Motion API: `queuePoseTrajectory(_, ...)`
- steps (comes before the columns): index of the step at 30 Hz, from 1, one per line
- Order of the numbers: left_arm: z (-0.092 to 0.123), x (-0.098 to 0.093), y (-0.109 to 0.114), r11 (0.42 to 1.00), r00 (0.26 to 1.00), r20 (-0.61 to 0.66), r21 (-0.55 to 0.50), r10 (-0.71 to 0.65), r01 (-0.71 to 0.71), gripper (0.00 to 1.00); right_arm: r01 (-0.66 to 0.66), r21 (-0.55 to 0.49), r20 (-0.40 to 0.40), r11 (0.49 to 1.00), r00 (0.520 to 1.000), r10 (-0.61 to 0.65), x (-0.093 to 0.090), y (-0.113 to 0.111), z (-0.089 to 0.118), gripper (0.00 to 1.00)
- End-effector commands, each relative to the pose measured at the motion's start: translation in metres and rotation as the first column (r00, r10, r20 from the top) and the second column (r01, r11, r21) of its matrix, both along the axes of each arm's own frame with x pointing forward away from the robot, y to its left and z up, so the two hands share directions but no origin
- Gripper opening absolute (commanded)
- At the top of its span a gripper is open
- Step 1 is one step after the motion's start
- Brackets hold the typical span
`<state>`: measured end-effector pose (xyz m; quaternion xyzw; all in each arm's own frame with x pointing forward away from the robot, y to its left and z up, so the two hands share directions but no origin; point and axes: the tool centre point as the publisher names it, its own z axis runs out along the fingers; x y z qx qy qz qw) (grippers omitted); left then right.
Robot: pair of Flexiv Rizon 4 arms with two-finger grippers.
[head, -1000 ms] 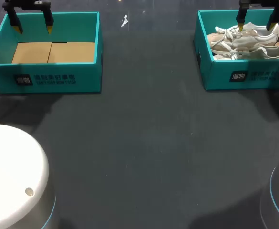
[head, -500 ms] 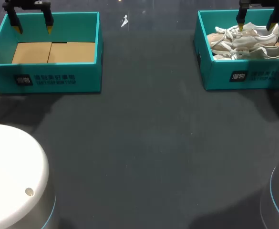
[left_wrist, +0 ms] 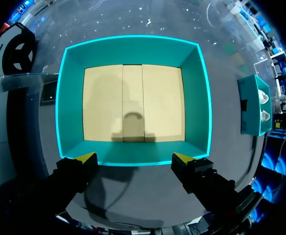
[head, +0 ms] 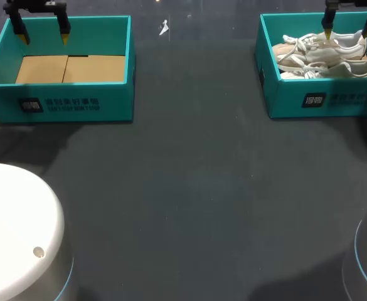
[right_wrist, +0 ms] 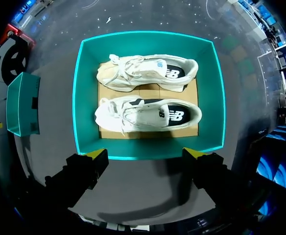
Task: Take the shoe out of the shoebox, open the shoe tongue, remove and reinsert the insole, then place the shoe into the shoebox
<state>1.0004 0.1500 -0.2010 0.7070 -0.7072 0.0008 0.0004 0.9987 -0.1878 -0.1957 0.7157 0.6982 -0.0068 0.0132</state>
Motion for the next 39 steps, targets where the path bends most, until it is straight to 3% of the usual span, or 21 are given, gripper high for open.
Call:
queuePoseTrajectory(1,0.001,0.0,0.0,1.0,1.0,-0.001,0.001,0.0,0.0,1.0,0.006,0.021,0.018,1.0,1.0,-0.007,-0.014,-0.02,-0.004,1.0)
queuePoseTrajectory(11,0.001,0.0,0.0,1.0,1.0,-0.001,0.001,0.0,0.0,1.0,0.053,0.052,0.005,0.997,0.999,-0.054,-0.022,-0.044,-0.018,1.0)
queuePoseTrajectory(23,0.001,0.0,0.0,1.0,1.0,-0.001,0.001,0.0,0.0,1.0,0.053,0.052,0.005,0.997,0.999,-0.054,-0.022,-0.044,-0.018,1.0)
queuePoseTrajectory(39,0.001,0.0,0.0,1.0,1.0,-0.001,0.001,0.0,0.0,1.0,0.049,0.02,-0.011,0.999,0.999,-0.049,-0.007,-0.077,-0.054,1.0)
